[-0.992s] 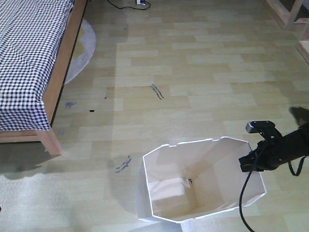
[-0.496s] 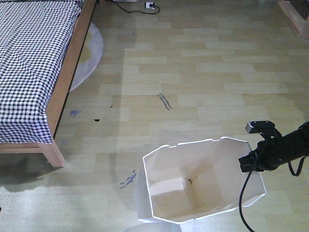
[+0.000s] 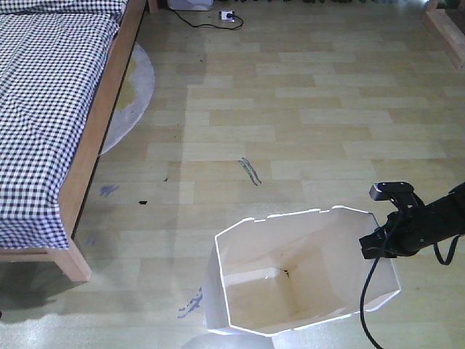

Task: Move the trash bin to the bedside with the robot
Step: 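Carry the held bin with the right gripper toward the curtains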

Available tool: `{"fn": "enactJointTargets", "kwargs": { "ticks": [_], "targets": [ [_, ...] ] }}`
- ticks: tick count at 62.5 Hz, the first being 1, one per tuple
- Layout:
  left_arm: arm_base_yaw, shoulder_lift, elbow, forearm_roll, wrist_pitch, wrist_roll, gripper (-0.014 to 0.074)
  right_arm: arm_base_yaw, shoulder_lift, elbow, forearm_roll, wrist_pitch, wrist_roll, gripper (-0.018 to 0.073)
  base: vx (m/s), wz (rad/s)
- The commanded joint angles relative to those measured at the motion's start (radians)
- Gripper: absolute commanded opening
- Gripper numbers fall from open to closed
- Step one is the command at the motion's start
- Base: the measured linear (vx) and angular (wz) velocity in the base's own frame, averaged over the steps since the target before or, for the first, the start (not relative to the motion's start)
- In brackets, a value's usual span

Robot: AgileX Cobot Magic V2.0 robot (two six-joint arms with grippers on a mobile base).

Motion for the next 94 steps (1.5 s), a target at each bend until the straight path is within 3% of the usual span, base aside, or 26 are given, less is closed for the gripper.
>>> {"fn": "enactJointTargets", "kwargs": {
  "ticks": [1,94],
  "targets": [
    [0.0,-0.015,0.012,-0.004,-0.069,-0.006,-0.0006,-0.002,-0.07,-0.014,0.069,0.167,0.0,-0.0005,0.26,-0.03],
    [0.0,-0.015,0.012,-0.004,-0.069,-0.006,-0.0006,-0.002,-0.07,-0.014,0.069,0.166,0.0,-0.0005,0.26,-0.01]
  ]
}}
